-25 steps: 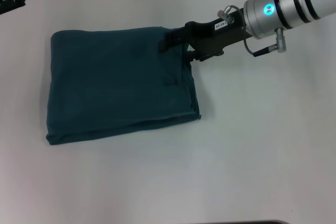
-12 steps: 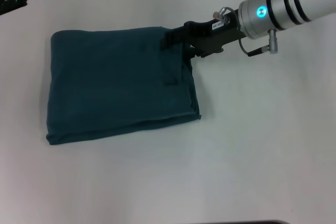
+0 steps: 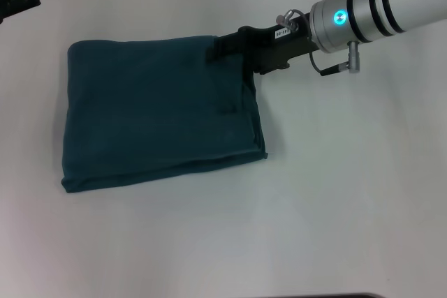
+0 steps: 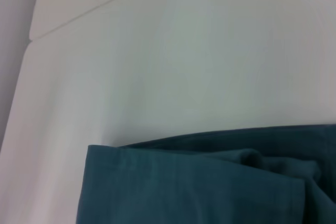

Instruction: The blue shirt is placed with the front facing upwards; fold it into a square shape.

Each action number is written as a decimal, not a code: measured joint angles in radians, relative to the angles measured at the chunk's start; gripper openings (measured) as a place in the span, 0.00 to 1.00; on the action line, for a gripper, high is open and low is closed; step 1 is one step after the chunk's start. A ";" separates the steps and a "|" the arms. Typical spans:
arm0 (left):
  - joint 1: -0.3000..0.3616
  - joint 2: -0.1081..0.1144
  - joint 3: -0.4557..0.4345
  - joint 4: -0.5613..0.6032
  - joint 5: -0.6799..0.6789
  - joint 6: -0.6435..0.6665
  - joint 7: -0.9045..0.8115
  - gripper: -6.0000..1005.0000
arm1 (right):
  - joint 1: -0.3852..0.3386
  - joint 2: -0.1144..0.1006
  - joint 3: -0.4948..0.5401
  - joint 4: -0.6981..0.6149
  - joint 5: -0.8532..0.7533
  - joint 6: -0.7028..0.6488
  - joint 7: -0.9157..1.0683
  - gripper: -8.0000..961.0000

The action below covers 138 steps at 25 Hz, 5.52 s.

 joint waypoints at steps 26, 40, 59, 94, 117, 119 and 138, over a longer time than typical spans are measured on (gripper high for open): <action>-0.004 -0.001 0.000 0.023 -0.002 -0.008 0.002 0.78 | -0.001 -0.002 -0.055 -0.011 0.017 0.014 -0.030 0.09; -0.003 0.000 0.000 0.023 -0.007 -0.008 0.000 0.78 | -0.036 -0.037 -0.043 0.051 0.116 0.122 -0.030 0.08; 0.001 -0.007 0.000 0.026 0.000 -0.009 -0.001 0.78 | -0.055 -0.047 -0.080 0.039 0.125 -0.008 -0.108 0.11; 0.005 0.004 -0.009 0.029 -0.004 -0.011 -0.009 0.78 | -0.110 -0.132 0.010 0.184 0.077 0.411 -0.067 0.50; 0.011 0.006 -0.004 0.040 -0.003 -0.033 -0.008 0.78 | -0.120 -0.076 -0.019 0.118 -0.041 0.407 -0.016 0.50; 0.011 0.007 -0.004 0.040 -0.005 -0.033 -0.008 0.78 | -0.125 -0.087 -0.001 0.145 -0.006 0.452 -0.016 0.50; 0.011 0.008 -0.004 0.040 -0.007 -0.031 -0.012 0.78 | -0.120 -0.086 -0.060 0.156 0.028 0.380 -0.022 0.51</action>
